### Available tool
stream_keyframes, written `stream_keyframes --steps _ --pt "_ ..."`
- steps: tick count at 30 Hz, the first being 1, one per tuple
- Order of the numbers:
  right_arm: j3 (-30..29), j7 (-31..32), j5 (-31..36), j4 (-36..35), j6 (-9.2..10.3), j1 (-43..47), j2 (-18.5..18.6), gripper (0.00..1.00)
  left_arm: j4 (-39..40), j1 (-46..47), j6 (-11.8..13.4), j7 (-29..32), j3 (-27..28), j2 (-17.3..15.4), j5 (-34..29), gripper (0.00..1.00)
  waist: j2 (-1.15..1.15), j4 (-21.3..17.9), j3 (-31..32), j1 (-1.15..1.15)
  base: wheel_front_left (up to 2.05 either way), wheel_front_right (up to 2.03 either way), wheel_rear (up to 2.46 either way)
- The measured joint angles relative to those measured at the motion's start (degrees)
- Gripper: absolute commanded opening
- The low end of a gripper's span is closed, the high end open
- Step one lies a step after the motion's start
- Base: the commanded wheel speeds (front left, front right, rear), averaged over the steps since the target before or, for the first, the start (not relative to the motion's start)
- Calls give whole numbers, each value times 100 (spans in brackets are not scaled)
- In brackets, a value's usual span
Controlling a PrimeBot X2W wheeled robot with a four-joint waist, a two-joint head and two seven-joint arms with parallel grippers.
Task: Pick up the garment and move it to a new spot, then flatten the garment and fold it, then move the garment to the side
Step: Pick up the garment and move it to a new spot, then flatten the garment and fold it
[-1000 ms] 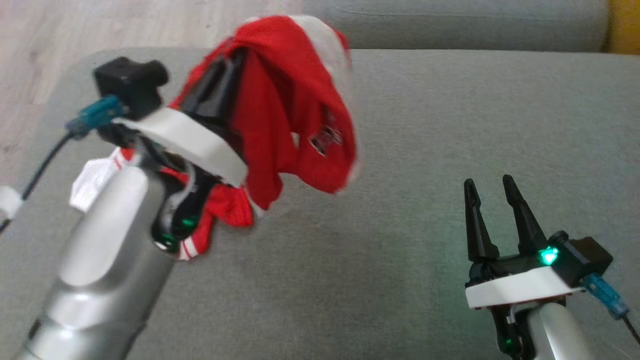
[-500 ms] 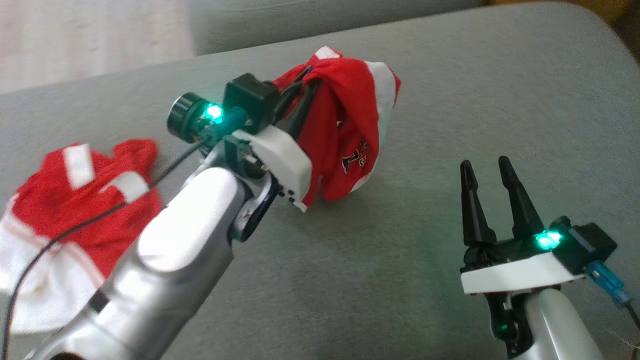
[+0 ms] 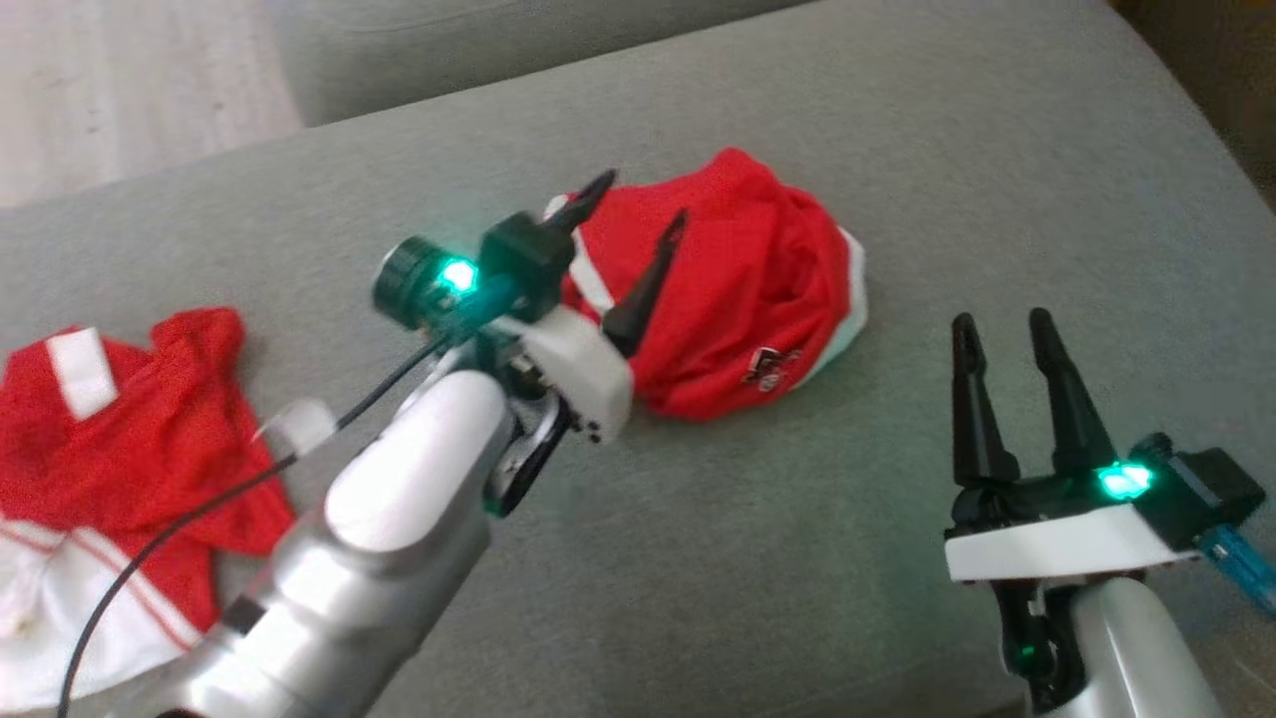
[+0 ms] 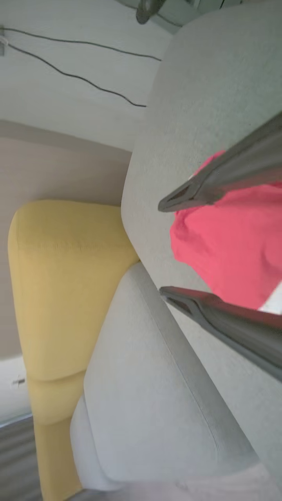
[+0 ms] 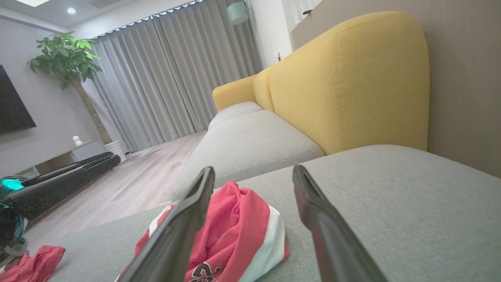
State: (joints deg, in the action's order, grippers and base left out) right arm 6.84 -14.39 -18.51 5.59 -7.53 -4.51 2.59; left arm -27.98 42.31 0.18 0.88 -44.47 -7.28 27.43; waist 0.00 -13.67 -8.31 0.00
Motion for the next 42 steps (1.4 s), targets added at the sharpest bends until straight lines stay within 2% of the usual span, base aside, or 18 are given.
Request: stream_keyframes --steps 7,8,14,21,27,42 --pt "-219 0 276 2 0 77 -1 100 167 -734 266 -867 383 -419 147 100 0 682 114 0 0 0 0" --pt "-219 0 276 2 0 77 -1 100 167 -734 266 -867 383 -419 147 100 0 682 114 0 0 0 0" --pt "-442 0 513 5 0 321 -2 100 454 -1631 575 -1394 637 -573 282 100 0 1337 267 0 0 0 0" --pt "-492 0 658 77 0 519 -5 100 702 -2717 755 -1516 935 -561 333 100 0 1898 463 0 0 0 0" --pt "-417 0 658 132 0 524 -5 100 1151 -3135 783 -1517 1324 -363 100 100 0 1965 565 -1 0 0 0" --pt "-328 0 802 197 0 505 -5 100 1273 -3140 400 -1518 1713 -96 -389 100 0 1883 417 0 0 0 0"
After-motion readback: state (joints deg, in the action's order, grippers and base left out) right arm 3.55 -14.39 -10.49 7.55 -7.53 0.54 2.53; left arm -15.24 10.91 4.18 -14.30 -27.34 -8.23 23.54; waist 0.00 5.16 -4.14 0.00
